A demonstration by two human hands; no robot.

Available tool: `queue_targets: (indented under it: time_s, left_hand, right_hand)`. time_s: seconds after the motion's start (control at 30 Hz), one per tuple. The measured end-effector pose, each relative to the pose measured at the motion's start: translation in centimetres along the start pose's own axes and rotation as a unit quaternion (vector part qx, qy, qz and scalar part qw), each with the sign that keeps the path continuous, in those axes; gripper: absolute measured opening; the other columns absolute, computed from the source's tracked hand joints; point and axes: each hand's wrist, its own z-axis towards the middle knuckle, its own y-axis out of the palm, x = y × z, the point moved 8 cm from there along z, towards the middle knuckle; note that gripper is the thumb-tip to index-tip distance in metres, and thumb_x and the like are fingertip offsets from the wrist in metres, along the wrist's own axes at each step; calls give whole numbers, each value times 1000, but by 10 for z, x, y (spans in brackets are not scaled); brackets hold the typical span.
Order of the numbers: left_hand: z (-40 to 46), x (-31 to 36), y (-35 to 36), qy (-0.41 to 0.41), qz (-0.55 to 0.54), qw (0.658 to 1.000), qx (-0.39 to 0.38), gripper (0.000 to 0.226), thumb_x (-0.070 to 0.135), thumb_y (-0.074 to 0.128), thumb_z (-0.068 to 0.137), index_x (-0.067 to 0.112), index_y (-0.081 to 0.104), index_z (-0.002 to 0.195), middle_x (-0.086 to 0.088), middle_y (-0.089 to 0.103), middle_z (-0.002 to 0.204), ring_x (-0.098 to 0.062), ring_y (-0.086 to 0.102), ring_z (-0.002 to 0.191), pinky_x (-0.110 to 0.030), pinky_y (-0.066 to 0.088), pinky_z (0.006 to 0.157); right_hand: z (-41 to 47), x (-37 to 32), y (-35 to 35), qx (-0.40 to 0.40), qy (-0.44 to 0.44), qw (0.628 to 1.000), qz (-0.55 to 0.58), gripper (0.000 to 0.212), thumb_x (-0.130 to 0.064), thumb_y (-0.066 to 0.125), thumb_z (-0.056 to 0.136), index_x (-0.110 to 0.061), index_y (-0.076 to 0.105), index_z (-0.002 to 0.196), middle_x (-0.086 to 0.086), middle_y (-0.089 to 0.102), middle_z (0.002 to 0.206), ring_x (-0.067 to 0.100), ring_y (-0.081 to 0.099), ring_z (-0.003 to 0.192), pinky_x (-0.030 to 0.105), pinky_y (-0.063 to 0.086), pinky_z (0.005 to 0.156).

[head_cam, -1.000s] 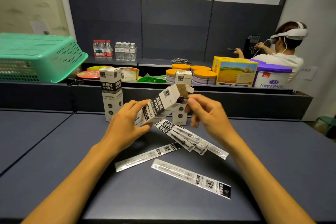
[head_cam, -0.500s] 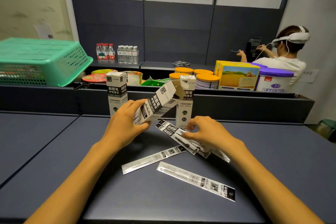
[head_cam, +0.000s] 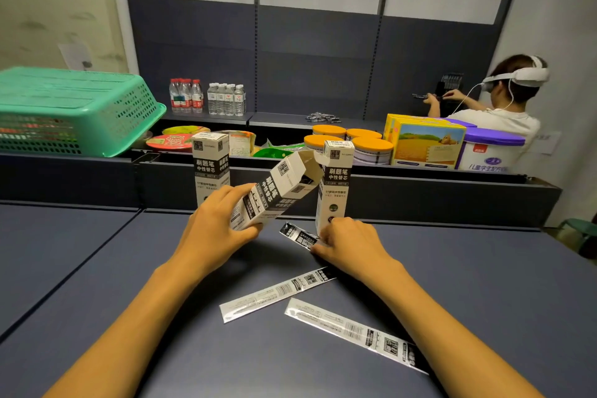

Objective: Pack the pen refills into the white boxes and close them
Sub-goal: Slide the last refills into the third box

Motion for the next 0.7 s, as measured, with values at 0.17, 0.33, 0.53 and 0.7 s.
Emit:
queue_targets:
  time_s: [0.17,0.33,0.53,0.7]
  left_hand:
    - [-1,2,-1,4,7,1000,1,70,33,80,75,28,47,136,4,57,120,-14,54,106,-38,54,84]
    - [-2,3,-2,4,8,1000,4,70,31,80,75,26,47,136,4,58,119,-13,54,106,-37,55,82]
    - [-3,2,-2,-4,7,1000,8,71,30,81,74,24,48,136,2,58,119,-15,54,106,-38,54,84]
    - [-4,1,0,-5,11,1000,3,71,32,81,75,25,47,136,2,58,118,-15,54,106,-39,55,82]
  right_hand:
    - [-2,8,-5,16,18,999,46,20,-39,57,91,-21,64,87,9,65,127,32,61,110,31,47,69]
    - [-5,16,-12,37,22,992,118,20,-40,60,89,-23,70,95,-1,67,114,25,61,107,36,52,75]
    - [-7,35,-34,67,34,900,428,14,-31,69,89,-19,73,85,2,71,84,16,65,76,29,52,65]
    - [-18,52,-63,124,25,770,625,18,-19,63,92,-2,68,88,6,70,70,10,52,45,18,41,43]
